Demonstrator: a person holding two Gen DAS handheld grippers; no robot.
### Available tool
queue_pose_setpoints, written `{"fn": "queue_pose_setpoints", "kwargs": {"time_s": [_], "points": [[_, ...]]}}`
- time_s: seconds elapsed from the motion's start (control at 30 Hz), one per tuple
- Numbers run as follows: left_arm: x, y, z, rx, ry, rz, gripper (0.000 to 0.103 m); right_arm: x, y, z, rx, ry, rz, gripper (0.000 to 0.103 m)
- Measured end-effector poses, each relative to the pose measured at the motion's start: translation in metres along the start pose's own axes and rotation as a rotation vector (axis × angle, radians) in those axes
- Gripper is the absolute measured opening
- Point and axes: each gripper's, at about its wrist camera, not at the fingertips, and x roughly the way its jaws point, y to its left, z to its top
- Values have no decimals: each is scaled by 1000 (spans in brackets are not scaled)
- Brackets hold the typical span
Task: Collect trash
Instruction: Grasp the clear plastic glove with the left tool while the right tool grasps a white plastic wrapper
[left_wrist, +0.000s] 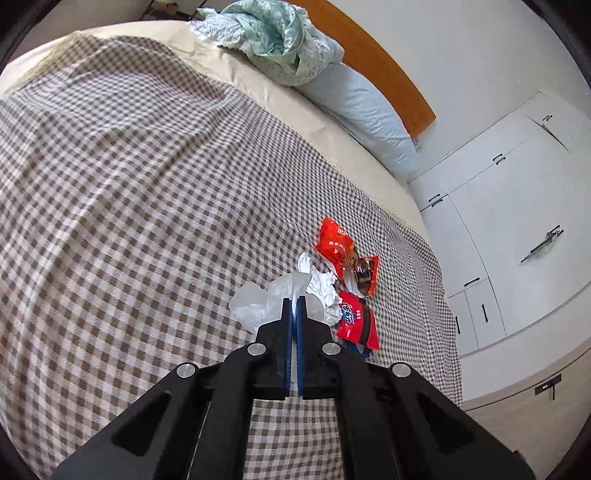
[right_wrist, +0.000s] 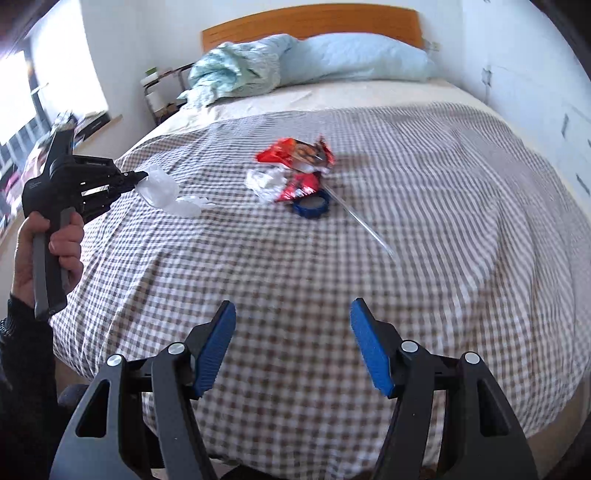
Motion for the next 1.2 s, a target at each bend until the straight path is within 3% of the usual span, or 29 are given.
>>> {"fn": "queue_pose_setpoints", "kwargs": {"time_s": [0.1,0.17,0.3,0.43,0.57,0.6,0.63,0.67,0.73,0.83,1.03,1.13,1.2], "points": [[5,1,-3,88,28,61,0,19,20,26,-76,1,-5,63],[10,7,-2,95,43,87,0,39,29,46,-109,10,6,63],[8,30,9,43,35,38,0,99,38,90,-112,31,50,62],[3,52,11,-33,28,0,0,178,36,134,-15,95,112,52],[3,56,13,-50,22,-28,0,241,45,164,-28,163,30,51],[2,56,13,-43,22,-27,0,255,48,165,-29,214,30,47],[3,55,12,-34,24,-27,0,266,52,164,-43,260,41,25],[5,53,12,-25,28,-30,0,270,59,162,-81,264,25,13],[7,50,11,-18,35,-37,0,261,69,159,-130,242,0,6],[8,41,9,13,39,-31,0,222,71,159,-128,188,20,5],[-14,-25,-12,194,23,-5,0,93,47,144,-92,74,27,5],[-39,-63,-37,253,22,-44,0,31,30,120,-98,17,-5,5],[-59,-92,-65,300,48,-109,0,-11,8,97,-63,-22,-18,5]]}}
